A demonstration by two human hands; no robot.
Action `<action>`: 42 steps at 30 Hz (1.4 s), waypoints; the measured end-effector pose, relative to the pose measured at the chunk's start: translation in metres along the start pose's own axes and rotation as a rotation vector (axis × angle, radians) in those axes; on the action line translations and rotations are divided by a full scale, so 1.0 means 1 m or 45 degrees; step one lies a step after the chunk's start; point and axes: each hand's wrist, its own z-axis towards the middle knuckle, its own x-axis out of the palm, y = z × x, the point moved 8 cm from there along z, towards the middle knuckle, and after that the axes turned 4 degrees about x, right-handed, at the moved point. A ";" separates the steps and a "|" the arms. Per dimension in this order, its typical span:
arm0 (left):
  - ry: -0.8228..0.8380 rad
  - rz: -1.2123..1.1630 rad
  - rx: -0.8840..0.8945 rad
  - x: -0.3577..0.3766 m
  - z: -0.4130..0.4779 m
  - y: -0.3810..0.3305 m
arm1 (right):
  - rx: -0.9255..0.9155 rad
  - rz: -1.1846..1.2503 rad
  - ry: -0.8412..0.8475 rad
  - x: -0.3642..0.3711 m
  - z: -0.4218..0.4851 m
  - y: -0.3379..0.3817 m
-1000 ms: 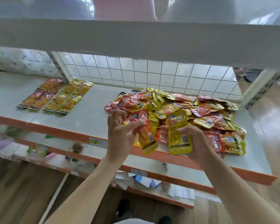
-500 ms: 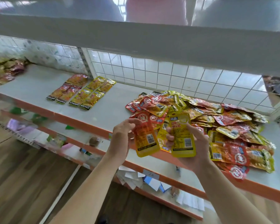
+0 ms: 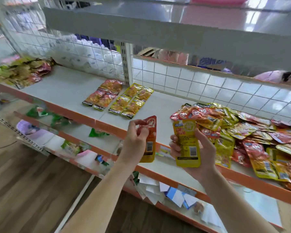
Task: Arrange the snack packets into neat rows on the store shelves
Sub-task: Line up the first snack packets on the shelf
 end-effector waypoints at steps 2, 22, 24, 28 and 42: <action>0.060 -0.056 -0.031 -0.019 0.003 0.003 | -0.014 -0.008 0.025 0.014 0.015 -0.020; 0.090 -0.495 -0.384 -0.145 0.051 0.048 | -0.490 -0.909 -0.710 0.063 0.074 -0.056; 0.022 -0.377 -0.347 -0.155 0.060 0.048 | -0.490 -0.945 -0.724 0.061 0.082 -0.054; -0.003 -0.149 -0.274 -0.161 0.080 0.039 | -0.471 -1.065 -0.846 0.052 0.100 -0.051; -0.119 0.147 -0.098 -0.179 0.140 0.035 | -0.421 -1.121 -0.933 0.028 0.158 -0.042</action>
